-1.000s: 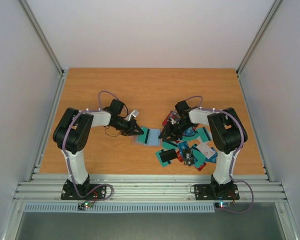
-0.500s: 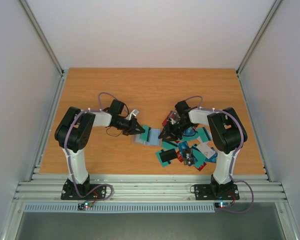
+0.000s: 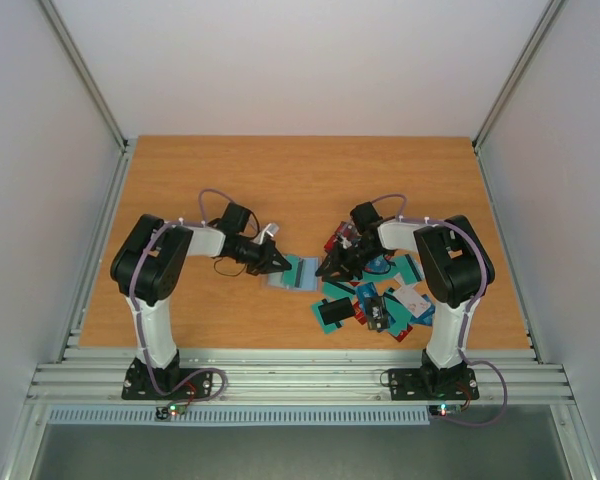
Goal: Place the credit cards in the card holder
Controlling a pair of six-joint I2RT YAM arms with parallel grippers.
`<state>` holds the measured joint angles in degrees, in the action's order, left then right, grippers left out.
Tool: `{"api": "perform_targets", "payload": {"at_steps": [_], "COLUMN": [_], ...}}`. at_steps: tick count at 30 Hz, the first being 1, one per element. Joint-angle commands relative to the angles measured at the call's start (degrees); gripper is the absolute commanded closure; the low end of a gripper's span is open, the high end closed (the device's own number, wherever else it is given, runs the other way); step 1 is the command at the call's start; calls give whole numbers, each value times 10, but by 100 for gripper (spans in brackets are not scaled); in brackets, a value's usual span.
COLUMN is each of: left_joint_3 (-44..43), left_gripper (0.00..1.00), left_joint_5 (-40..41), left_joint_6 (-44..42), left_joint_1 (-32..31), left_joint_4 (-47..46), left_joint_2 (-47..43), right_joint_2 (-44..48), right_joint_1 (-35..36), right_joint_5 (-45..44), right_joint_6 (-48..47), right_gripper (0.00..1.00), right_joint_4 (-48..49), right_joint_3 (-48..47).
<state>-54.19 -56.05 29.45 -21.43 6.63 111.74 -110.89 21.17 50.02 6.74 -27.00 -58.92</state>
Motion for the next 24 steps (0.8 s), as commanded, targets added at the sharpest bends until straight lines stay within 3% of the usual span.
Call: {"api": "perform_targets", "payload": {"at_steps": [1,16,24], "left_joint_3": [12,53,59], "left_gripper": [100,99,89], "left_joint_5": [22,66,77], "left_joint_6": [10,107,145], "left_joint_1": [-13,-35,-49], "left_joint_4": [5,-87,-110], "left_joint_2": [-1,-8,-6], "right_joint_2": [-15,-15,-15], "right_joint_1": [1,2,2], "right_joint_5": [-27,-22,-13], "right_joint_6": [27,54,70], "right_gripper": [76,81,84], "right_joint_4": [22,32,50], "right_joint_3": [16,22,34]}}
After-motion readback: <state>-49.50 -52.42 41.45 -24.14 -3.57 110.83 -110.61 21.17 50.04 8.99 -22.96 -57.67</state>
